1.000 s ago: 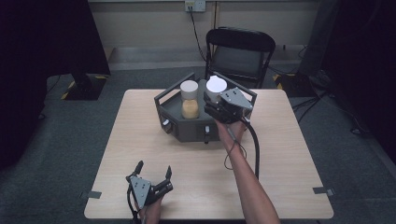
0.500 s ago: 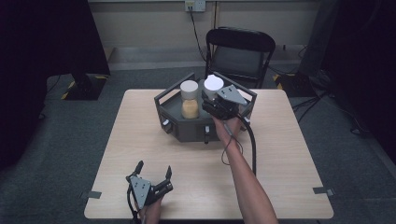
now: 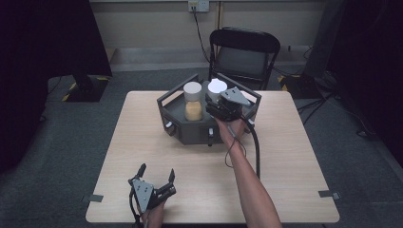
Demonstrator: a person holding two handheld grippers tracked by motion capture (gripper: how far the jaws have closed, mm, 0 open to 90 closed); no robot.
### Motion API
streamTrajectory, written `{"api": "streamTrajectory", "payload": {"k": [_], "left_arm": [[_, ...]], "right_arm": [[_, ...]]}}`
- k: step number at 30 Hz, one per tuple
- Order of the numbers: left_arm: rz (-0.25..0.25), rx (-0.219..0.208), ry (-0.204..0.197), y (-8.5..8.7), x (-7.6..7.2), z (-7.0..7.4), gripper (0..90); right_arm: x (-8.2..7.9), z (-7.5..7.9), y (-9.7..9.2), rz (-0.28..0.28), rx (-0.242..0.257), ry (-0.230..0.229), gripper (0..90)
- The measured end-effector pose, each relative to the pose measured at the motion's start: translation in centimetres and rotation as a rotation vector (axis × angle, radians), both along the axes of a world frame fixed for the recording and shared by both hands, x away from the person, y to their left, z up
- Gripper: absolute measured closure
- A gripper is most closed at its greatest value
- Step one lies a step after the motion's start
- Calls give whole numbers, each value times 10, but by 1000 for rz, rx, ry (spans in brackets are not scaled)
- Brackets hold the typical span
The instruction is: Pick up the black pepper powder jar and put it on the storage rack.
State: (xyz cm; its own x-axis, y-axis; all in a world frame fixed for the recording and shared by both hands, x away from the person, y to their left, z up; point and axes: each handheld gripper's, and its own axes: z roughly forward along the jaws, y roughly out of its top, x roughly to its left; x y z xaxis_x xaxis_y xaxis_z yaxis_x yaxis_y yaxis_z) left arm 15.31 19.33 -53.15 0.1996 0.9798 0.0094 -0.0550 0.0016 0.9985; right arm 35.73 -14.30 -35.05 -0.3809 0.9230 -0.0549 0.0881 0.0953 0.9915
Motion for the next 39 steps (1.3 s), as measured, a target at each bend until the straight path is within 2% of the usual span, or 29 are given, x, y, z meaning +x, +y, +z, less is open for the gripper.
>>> {"api": "streamTrajectory", "payload": {"k": [9,16,34,39], "left_arm": [[-1,0,0,0,0,0,13],[-2,0,0,0,0,0,13],[-2,-1,0,0,0,0,13],[-2,1,0,0,0,0,13]], "right_arm": [[5,-5,-1,-7,3,18,303],[3,-13,-1,-23,30,4,303],[5,-12,-6,-4,21,20,299],[5,-11,-5,-6,33,17,209]]}}
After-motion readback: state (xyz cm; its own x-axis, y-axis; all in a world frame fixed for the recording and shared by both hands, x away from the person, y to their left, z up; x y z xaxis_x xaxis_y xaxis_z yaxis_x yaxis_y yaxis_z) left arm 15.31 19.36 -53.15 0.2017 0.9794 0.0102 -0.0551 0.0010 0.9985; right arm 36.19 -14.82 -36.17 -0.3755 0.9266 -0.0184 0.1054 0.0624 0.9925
